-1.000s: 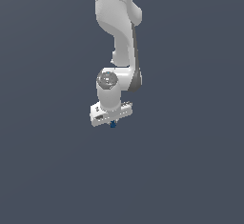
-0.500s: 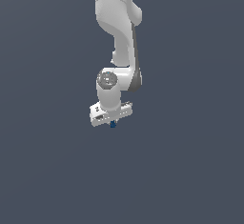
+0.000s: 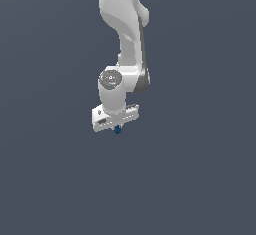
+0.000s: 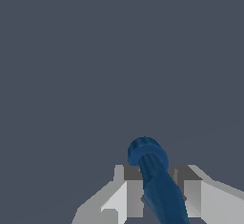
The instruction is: Pick up the object and move it to a goal position.
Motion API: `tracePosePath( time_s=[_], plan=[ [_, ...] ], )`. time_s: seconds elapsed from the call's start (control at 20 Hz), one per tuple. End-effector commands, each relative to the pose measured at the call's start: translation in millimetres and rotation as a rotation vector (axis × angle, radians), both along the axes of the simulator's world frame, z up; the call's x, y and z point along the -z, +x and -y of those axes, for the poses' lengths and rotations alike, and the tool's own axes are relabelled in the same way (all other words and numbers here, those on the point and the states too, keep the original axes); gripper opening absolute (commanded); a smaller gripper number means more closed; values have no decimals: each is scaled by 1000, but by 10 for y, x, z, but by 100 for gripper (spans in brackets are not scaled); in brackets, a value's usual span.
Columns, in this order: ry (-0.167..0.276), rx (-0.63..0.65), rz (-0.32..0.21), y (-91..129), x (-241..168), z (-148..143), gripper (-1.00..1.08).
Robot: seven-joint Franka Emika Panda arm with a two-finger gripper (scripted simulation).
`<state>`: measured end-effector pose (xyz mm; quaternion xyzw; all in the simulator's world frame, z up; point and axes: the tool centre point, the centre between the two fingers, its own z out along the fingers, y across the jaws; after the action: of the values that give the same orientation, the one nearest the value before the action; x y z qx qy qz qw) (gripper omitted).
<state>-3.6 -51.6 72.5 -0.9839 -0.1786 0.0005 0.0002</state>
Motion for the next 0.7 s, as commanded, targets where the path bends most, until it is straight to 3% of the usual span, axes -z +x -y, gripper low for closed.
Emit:
tracePosePath(
  time_s=[0.0,0.65],
  plan=[
    [0,0,1,59,-157,15,-100],
    [0,0,1,511,-1321,129,-100]
  ],
)
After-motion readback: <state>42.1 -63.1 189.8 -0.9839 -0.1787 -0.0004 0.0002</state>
